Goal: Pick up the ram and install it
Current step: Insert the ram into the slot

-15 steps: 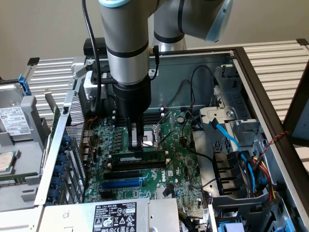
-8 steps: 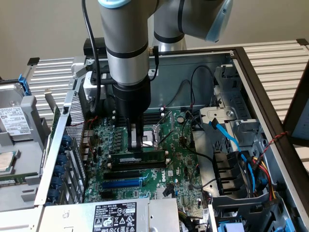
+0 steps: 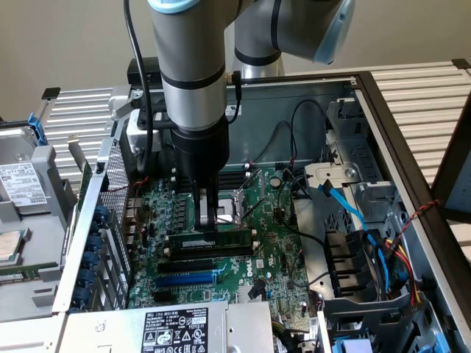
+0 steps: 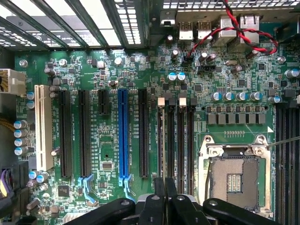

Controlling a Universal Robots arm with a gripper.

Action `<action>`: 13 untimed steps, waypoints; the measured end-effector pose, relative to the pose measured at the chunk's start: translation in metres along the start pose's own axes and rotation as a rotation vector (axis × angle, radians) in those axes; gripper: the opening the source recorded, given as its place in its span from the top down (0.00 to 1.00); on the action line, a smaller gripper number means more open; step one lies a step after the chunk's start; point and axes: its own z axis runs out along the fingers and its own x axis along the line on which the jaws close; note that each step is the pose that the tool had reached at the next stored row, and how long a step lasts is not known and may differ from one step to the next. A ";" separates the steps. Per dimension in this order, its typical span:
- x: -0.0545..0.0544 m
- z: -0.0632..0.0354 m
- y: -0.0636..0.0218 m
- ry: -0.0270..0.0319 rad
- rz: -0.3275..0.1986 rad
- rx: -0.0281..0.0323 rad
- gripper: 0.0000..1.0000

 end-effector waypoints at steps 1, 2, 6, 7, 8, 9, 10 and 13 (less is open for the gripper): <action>0.000 0.0003 0.0000 0.0000 0.000 0.0000 0.88; 0.000 0.0008 0.0000 -0.0001 0.000 0.0000 0.88; 0.000 0.0013 0.0000 0.0002 0.000 -0.0002 0.88; 0.000 0.0013 0.0000 0.0002 0.000 -0.0002 0.88; 0.000 0.0015 0.0000 0.0001 0.000 -0.0001 0.88; 0.000 0.0019 0.0000 -0.0003 0.000 0.0001 0.88; 0.000 0.0023 0.0000 -0.0003 0.000 0.0001 0.88; 0.000 0.0023 0.0001 0.0000 0.000 -0.0001 0.88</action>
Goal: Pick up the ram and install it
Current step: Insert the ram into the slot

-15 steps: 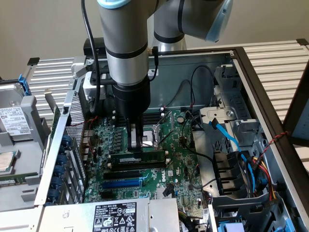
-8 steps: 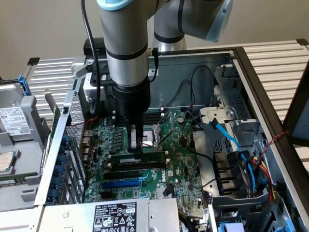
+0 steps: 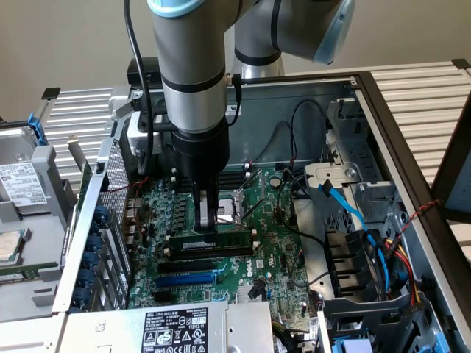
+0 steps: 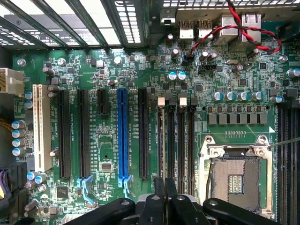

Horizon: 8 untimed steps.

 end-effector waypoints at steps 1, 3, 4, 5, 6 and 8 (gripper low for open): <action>0.000 0.0000 0.0000 0.0000 0.000 0.0000 0.88; 0.000 0.0000 0.0000 0.0000 0.000 0.0000 0.88; 0.000 0.0000 0.0000 0.0000 0.000 0.0000 0.88; 0.000 0.0000 0.0000 0.0000 0.000 0.0000 0.88; 0.000 0.0000 0.0000 -0.0001 0.000 0.0000 0.88; 0.000 0.0000 0.0000 -0.0001 0.000 -0.0001 0.86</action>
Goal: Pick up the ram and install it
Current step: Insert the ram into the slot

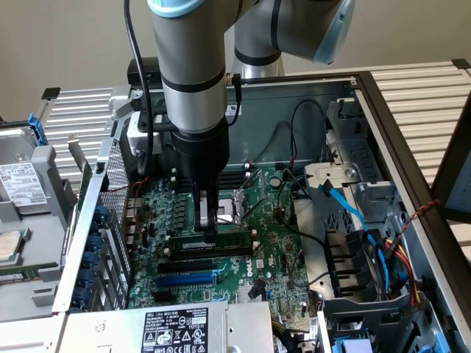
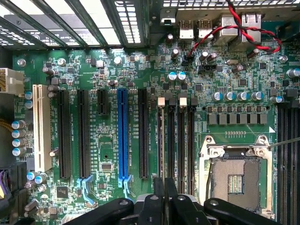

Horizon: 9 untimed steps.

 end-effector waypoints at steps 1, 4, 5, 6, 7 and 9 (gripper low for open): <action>0.000 0.0000 0.0000 0.0000 0.000 0.0001 0.80; 0.000 0.0000 0.0000 0.0000 0.000 0.0001 0.80; 0.000 0.0000 0.0000 0.0000 0.000 0.0001 0.80; 0.000 -0.0008 0.0000 0.0001 0.000 0.0001 0.80; 0.000 -0.0031 -0.0001 0.0000 0.000 0.0001 0.80; 0.000 -0.0083 -0.0002 0.0008 0.000 0.0001 0.80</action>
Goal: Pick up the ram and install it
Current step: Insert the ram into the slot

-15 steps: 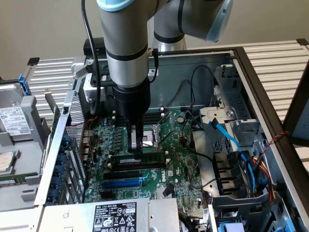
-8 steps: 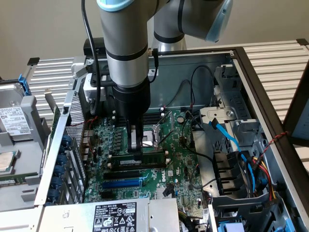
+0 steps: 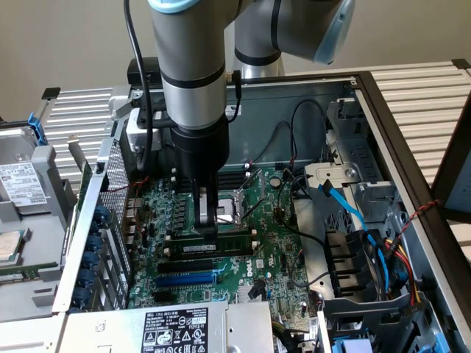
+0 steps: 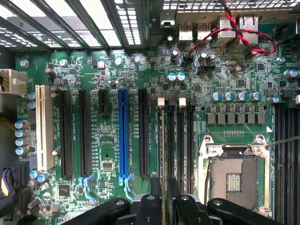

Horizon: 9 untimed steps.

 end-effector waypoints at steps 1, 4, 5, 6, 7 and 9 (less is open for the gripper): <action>0.000 -0.0023 -0.0001 0.0007 0.000 0.0000 0.80; 0.000 -0.0059 -0.0001 0.0026 0.000 0.0002 0.80; 0.000 -0.0062 -0.0001 0.0036 0.000 0.0003 0.80; 0.000 -0.0065 -0.0001 0.0045 0.000 0.0004 0.80; 0.000 -0.0067 -0.0002 0.0052 0.000 0.0005 0.80; 0.000 -0.0073 -0.0001 0.0071 0.000 0.0005 0.82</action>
